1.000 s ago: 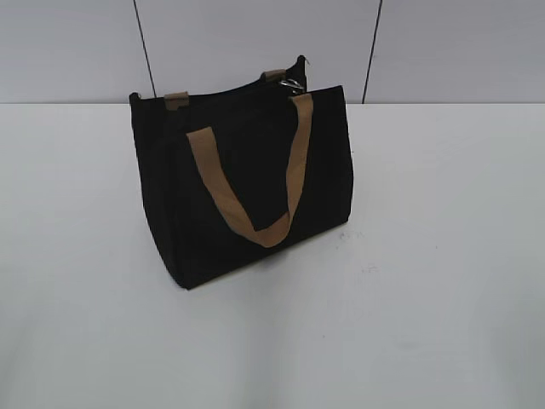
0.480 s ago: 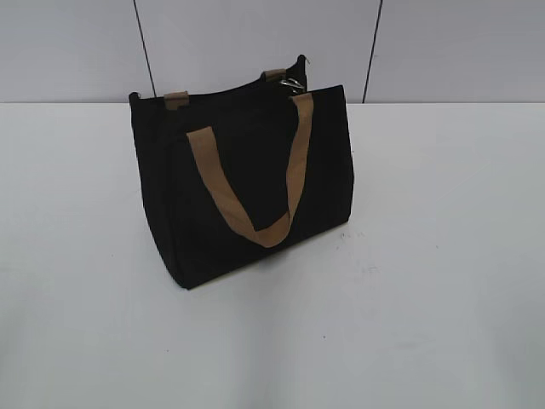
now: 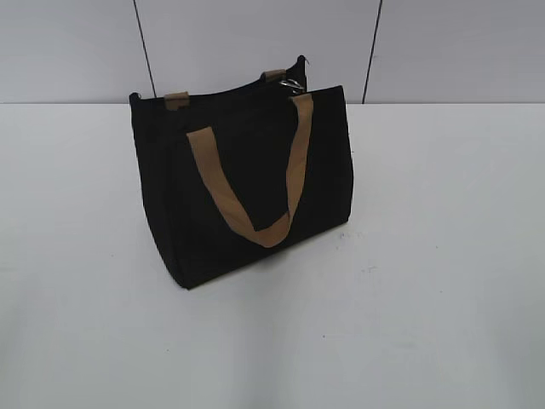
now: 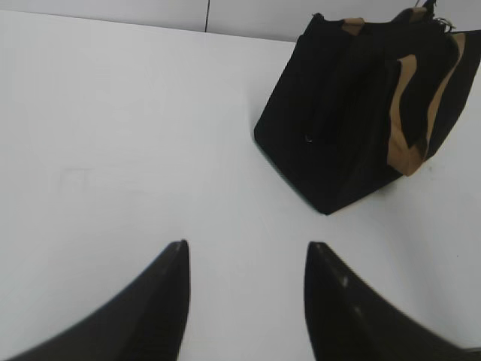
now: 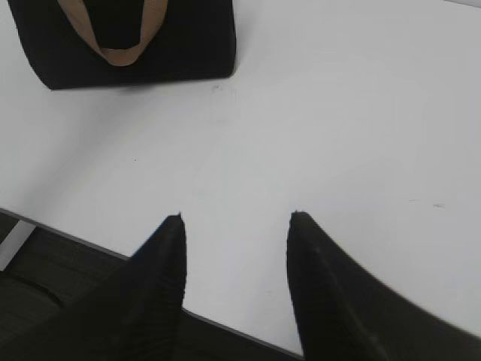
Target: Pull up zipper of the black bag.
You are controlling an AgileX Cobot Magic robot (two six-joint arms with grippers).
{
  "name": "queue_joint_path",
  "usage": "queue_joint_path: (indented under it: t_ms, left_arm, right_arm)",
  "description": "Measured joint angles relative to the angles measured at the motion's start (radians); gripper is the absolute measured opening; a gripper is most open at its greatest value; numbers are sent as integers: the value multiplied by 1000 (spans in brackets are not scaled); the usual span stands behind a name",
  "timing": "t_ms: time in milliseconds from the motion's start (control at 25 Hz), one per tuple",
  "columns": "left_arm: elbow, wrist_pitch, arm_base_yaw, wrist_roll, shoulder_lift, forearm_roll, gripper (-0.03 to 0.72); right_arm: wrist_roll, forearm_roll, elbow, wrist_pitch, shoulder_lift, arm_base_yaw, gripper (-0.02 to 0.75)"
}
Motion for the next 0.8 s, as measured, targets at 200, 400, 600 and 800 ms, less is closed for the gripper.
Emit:
queue_joint_path:
  t_ms: [200, 400, 600, 800]
  left_arm:
    - [0, 0, 67, 0, 0, 0, 375]
    - [0, 0, 93, 0, 0, 0, 375]
    - [0, 0, 93, 0, 0, 0, 375]
    - [0, 0, 93, 0, 0, 0, 375]
  right_arm:
    - [0, 5, 0, 0, 0, -105, 347]
    - [1, 6, 0, -1, 0, -116, 347]
    - [1, 6, 0, -1, 0, -116, 347]
    - [1, 6, 0, -1, 0, -116, 347]
